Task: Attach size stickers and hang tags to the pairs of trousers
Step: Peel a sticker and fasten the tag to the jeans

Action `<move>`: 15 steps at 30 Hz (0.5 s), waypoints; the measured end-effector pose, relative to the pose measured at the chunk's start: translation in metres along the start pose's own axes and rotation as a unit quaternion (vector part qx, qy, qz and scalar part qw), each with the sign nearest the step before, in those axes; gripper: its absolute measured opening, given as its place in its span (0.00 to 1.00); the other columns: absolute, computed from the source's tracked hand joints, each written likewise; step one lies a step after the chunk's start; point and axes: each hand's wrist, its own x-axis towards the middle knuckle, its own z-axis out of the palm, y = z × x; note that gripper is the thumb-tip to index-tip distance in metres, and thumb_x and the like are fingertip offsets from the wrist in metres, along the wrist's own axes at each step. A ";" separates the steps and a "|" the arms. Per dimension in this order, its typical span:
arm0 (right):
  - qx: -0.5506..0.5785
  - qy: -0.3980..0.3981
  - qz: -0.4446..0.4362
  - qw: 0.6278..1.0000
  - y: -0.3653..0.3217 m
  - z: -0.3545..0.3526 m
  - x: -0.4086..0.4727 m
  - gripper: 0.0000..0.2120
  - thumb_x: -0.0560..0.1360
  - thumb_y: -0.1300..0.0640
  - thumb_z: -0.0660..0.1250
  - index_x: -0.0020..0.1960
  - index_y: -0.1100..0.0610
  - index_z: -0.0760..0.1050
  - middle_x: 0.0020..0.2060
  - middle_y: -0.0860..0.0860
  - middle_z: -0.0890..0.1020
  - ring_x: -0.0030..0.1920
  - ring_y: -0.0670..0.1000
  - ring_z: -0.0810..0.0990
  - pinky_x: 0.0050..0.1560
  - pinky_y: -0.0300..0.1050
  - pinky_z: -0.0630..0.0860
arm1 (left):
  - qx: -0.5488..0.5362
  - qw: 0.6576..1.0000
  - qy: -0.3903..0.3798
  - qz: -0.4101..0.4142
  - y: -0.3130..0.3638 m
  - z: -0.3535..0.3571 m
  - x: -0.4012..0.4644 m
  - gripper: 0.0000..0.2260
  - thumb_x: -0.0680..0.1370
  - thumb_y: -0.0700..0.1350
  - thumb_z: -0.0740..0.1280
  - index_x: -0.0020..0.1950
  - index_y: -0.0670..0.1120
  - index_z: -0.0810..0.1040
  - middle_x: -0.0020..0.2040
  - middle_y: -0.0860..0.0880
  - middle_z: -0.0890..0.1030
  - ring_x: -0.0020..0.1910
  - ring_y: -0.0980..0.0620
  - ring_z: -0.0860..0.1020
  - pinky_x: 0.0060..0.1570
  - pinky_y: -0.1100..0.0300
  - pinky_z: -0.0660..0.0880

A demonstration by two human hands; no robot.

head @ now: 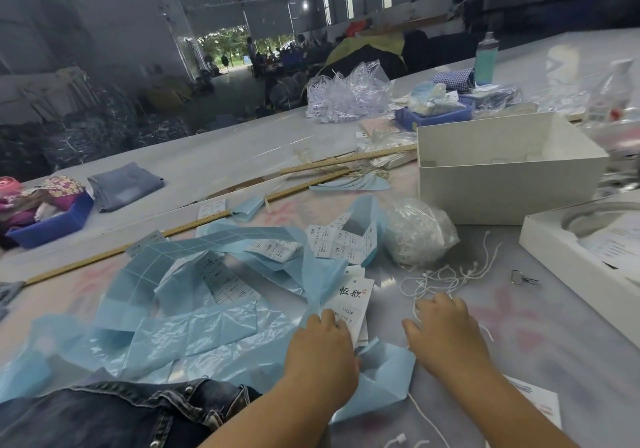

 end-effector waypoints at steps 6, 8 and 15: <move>-0.054 -0.015 -0.026 0.998 -0.005 0.007 0.014 0.10 0.76 0.55 0.59 0.54 0.51 0.76 0.54 0.48 0.77 0.56 0.53 0.72 0.53 0.46 0.68 | -0.065 0.998 -0.007 -0.005 -0.008 -0.007 0.001 0.21 0.78 0.60 0.61 0.63 0.47 0.74 0.61 0.47 0.69 0.60 0.44 0.70 0.57 0.49 0.70; -0.068 -0.018 -0.031 0.997 -0.009 0.008 0.015 0.11 0.74 0.59 0.59 0.54 0.53 0.76 0.54 0.49 0.77 0.56 0.53 0.72 0.54 0.45 0.68 | -0.068 0.998 0.006 -0.006 -0.008 -0.008 0.001 0.18 0.79 0.56 0.60 0.63 0.47 0.75 0.61 0.47 0.71 0.59 0.45 0.71 0.56 0.50 0.71; 0.099 0.034 -0.055 0.993 -0.017 0.008 0.005 0.05 0.79 0.61 0.58 0.45 0.54 0.67 0.46 0.49 0.77 0.48 0.53 0.73 0.49 0.46 0.68 | -0.081 0.996 0.028 -0.018 -0.008 -0.011 0.006 0.19 0.78 0.59 0.62 0.61 0.48 0.76 0.57 0.47 0.73 0.56 0.45 0.73 0.53 0.51 0.72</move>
